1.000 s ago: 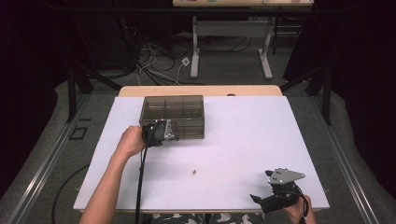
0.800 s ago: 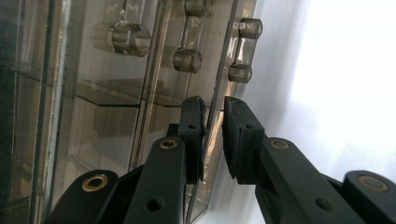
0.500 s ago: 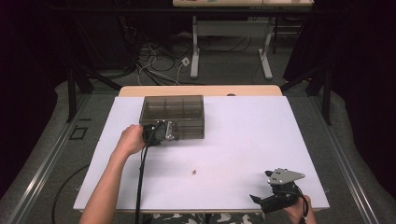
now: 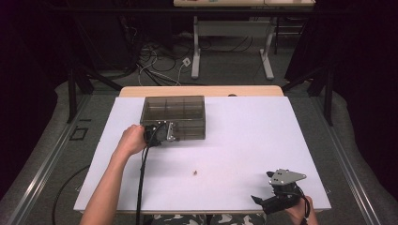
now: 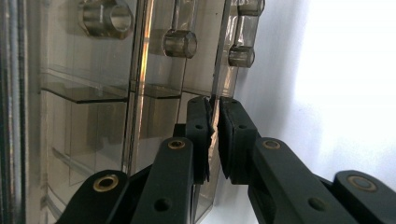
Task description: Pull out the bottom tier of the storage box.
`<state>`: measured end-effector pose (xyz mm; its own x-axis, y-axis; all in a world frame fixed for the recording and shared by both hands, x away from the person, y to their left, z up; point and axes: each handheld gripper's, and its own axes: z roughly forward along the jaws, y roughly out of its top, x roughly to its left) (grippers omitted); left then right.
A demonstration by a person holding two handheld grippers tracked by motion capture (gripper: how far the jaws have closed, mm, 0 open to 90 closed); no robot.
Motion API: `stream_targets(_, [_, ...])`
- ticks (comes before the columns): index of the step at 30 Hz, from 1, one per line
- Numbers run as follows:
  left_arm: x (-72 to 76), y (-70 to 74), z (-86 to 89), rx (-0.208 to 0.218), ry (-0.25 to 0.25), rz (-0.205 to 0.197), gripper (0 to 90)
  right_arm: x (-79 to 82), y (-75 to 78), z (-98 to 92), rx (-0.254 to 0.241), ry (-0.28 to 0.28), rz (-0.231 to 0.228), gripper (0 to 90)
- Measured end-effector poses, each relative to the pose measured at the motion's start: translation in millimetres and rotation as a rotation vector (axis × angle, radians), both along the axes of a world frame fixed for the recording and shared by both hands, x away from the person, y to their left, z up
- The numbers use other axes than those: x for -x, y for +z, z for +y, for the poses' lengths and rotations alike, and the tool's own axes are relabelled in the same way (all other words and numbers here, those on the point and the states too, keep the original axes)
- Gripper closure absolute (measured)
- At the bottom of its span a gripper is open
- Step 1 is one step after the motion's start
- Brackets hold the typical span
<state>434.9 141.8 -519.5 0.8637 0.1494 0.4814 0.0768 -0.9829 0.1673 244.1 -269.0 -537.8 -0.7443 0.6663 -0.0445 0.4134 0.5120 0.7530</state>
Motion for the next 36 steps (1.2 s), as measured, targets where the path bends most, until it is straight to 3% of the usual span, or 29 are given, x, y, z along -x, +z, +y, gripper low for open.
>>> stream_targets(10, [1.9,-0.7,2.5,0.008,-0.021,-0.015,84.2,0.7,1.5,-1.1,0.017,-0.004,0.002,0.6])
stream_targets(14, [2.5,-0.4,2.5,0.001,-0.028,-0.015,84.3,0.1,0.0,-0.5,-0.004,0.002,-0.006,0.6])
stream_targets(36, [6.3,2.5,4.5,0.011,-0.040,0.024,84.8,0.2,0.4,-1.4,0.003,0.004,0.000,0.6])
